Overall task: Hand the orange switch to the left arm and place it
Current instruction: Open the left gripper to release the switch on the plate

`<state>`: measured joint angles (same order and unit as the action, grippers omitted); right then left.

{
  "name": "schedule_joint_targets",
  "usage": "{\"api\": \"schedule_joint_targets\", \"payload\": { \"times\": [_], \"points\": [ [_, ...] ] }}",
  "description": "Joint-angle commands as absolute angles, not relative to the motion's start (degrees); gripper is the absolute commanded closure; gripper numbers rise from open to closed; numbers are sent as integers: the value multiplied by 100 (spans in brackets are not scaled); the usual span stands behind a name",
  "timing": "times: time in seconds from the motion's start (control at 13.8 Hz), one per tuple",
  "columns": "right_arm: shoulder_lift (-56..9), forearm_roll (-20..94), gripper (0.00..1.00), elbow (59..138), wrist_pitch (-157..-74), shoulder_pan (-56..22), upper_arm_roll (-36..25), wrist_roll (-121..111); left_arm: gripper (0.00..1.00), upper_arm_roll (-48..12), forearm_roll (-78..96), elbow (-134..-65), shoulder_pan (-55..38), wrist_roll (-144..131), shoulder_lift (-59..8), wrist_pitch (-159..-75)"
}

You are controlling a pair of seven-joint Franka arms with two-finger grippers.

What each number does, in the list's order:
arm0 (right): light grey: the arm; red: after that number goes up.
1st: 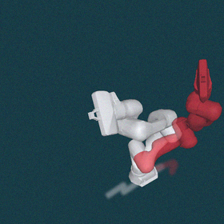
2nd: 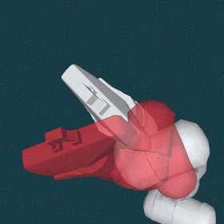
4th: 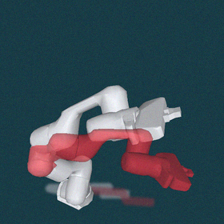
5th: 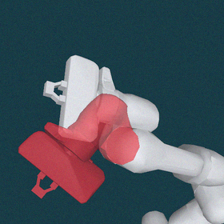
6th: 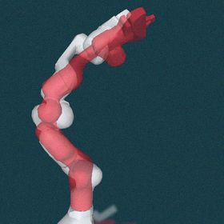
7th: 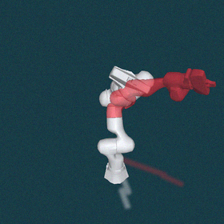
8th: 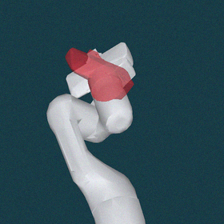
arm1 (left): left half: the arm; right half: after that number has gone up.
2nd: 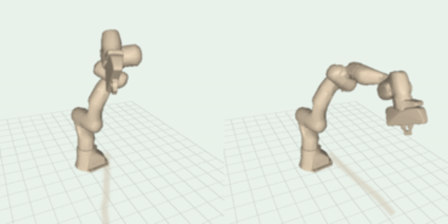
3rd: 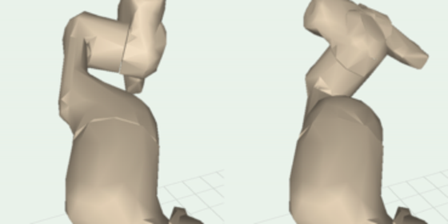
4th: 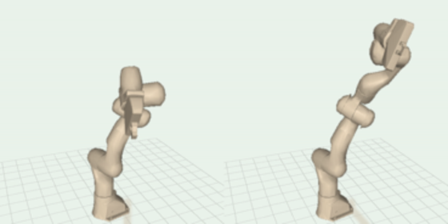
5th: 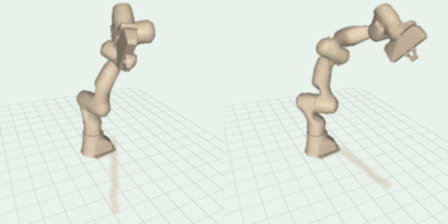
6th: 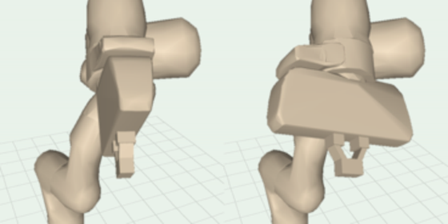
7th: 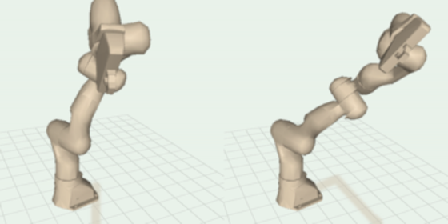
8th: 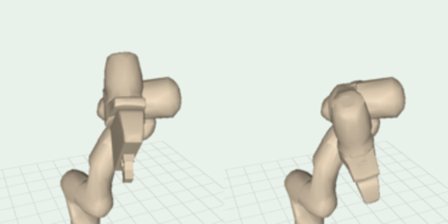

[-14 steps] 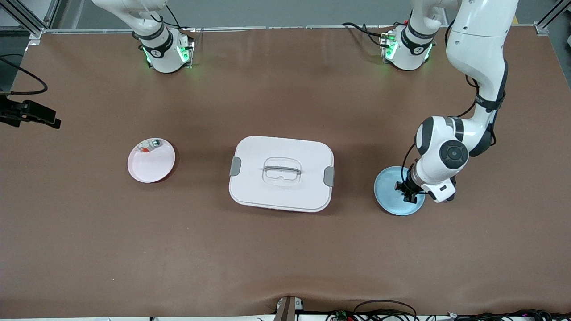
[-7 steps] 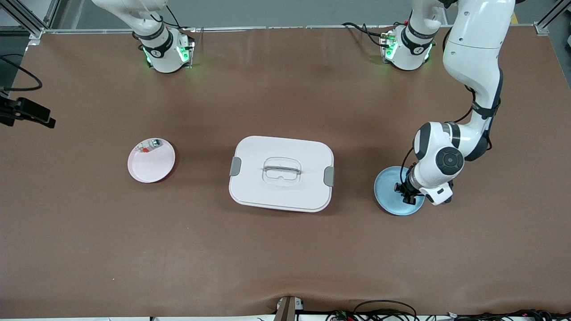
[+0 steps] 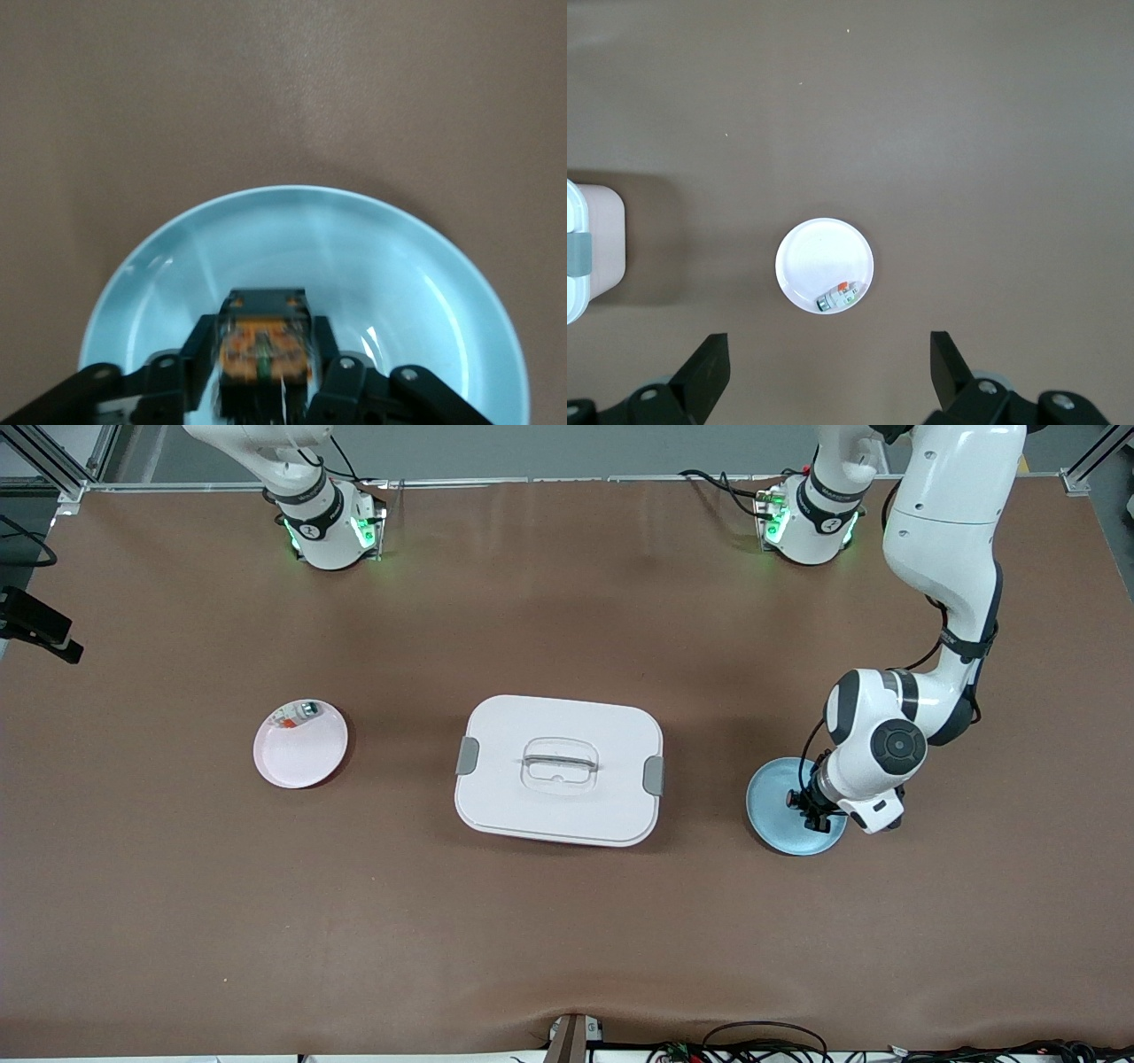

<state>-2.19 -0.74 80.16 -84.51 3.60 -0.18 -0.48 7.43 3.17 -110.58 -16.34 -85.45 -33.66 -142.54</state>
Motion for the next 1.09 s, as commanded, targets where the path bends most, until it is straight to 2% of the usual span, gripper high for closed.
{"api": "schedule_joint_targets", "payload": {
  "times": [0.0, 0.36, 0.8, 1.02],
  "points": [
    [-149, 9, 0, 8121, -8525, 475, 44, -35, 0, 791, 255, -10995, -1644, -8630, -3261, -14247],
    [-149, 290, 0, 8104, -8192, 554, 44, 509, 0, 809, 264, -11100, -1556, -7984, -2744, -14134],
    [-149, 281, 0, 8104, -8121, 545, 53, 448, 0, 967, 264, -11820, -1564, -4095, -1829, -14063],
    [-149, 281, 0, 8112, -8130, 545, 53, 439, 0, 976, 264, -11962, -1468, -2062, -1618, -14063]
  ]
}}
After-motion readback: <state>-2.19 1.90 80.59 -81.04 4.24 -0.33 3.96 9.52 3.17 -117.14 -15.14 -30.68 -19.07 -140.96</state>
